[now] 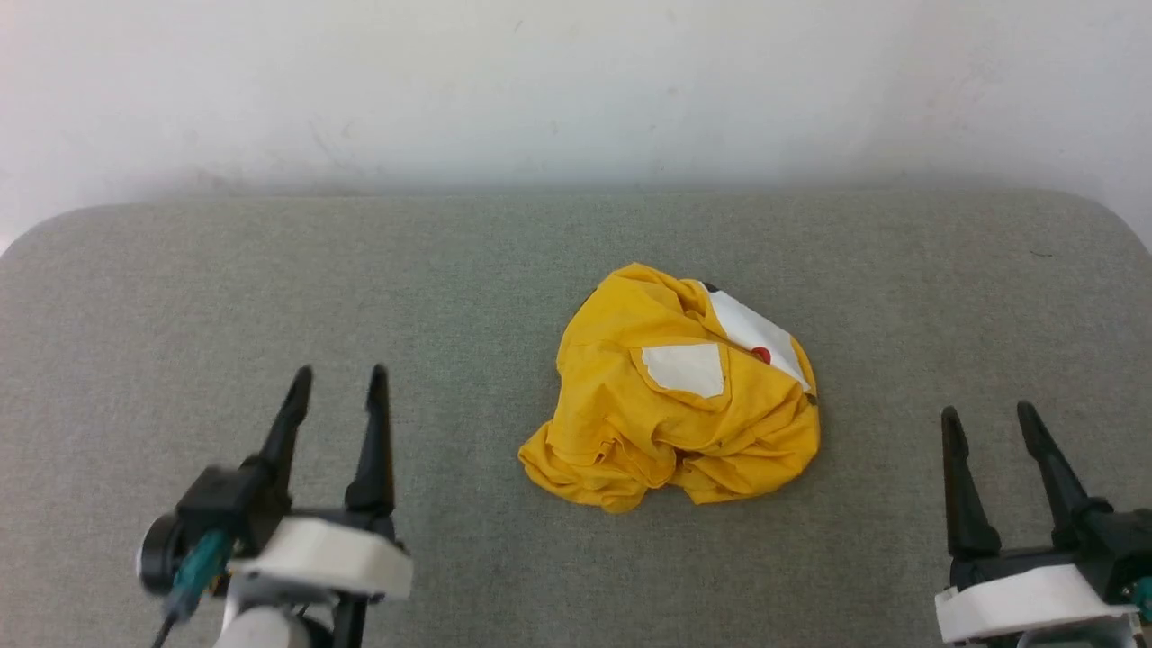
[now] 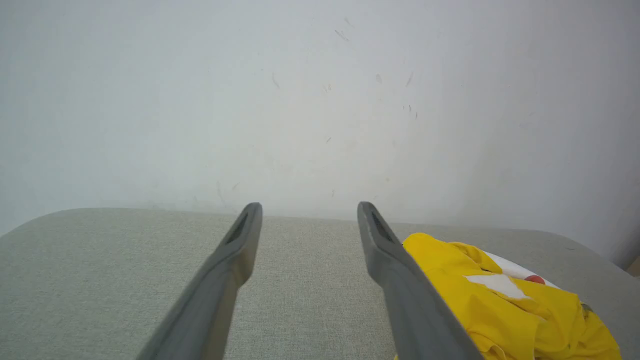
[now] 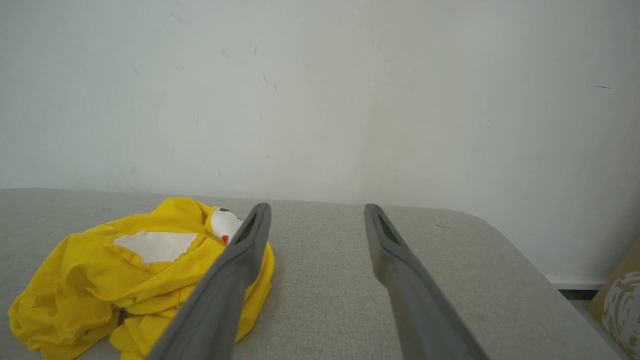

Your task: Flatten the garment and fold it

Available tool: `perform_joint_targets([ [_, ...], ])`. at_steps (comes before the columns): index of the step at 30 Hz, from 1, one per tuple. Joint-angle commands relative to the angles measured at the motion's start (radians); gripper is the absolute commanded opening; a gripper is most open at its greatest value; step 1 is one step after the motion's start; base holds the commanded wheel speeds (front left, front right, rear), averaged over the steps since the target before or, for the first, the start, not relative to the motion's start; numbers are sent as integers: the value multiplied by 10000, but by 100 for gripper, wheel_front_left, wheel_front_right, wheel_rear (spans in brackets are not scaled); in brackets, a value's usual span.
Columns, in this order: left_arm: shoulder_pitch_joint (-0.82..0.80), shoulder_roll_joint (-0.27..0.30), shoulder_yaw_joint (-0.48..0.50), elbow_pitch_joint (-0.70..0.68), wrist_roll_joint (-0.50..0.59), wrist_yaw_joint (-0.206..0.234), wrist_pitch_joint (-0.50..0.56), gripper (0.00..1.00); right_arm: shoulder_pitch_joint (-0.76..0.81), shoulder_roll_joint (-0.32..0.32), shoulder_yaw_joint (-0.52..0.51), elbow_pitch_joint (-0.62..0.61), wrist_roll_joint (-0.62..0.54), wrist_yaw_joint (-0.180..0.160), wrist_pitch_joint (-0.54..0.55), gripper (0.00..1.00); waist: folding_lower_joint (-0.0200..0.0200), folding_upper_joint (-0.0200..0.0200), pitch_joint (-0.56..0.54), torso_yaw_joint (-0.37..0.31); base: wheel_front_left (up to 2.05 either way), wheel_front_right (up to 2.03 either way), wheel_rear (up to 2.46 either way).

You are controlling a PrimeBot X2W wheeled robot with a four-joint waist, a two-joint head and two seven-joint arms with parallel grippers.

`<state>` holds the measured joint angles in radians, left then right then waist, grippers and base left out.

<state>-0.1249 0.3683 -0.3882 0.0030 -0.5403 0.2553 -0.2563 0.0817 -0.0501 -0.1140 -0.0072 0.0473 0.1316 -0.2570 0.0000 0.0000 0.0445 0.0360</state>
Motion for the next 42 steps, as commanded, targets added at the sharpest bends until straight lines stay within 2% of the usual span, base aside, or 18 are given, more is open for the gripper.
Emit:
perform_joint_targets([
  [1, 824, -157, 524, -614, 737, 164, -50, 100, 194, -1, 34, 83, 101, -9, -47, 100, 0, 0, -42, 9, 0, 0, 0],
  [5, 2089, -430, 1222, -1164, 1926, 236, -52, 100, 430, -1, 109, 285, 175, -9, -44, 100, 0, 0, -157, 81, 0, 0, 0],
  [8, 2523, -683, 1477, -1248, 2162, 211, -53, 100, 538, -1, 103, 374, 193, -9, -23, 100, 0, 0, -221, 178, 0, 0, 0],
  [16, 2814, -1384, 2103, -1545, 2916, -359, -54, 100, -52, -1, 360, 185, -33, -9, 611, 100, 0, 0, -71, 559, 0, 0, 0],
  [20, 2584, -1720, 2347, -1468, 2998, -747, -54, 100, -1013, -1, 805, 110, -18, -9, 1928, 100, 0, 0, 201, 702, 0, 0, 0],
  [26, 2208, -2225, 2671, -1133, 3131, -1407, -54, 100, -2502, -3, 1088, 587, -116, -9, 4939, 100, 0, 0, 718, 1001, 0, 0, 0],
  [31, 1939, -2576, 2904, -821, 3264, -1862, -54, 100, -3287, -466, 1708, 1108, -135, -9, 7144, 100, 0, 0, 1024, 1388, 0, 0, 0],
  [35, 1824, -2800, 3050, -625, 3351, -2145, -54, 100, -3607, -843, 1836, 1394, -135, -9, 8140, 100, 0, 0, 1180, 1695, 0, 0, 0],
  [41, 1725, -3007, 3232, -383, 3458, -2444, -55, 100, -3720, -1199, 2173, 1893, 46, -9, 8644, 100, 0, 0, 1249, 2052, 0, 0, 0],
  [42, 1721, -3029, 3275, -361, 3473, -2473, -55, 100, -3714, -1160, 2160, 1927, 102, -9, 8666, 61, 0, 0, 1248, 2073, 0, 0, 0],
])
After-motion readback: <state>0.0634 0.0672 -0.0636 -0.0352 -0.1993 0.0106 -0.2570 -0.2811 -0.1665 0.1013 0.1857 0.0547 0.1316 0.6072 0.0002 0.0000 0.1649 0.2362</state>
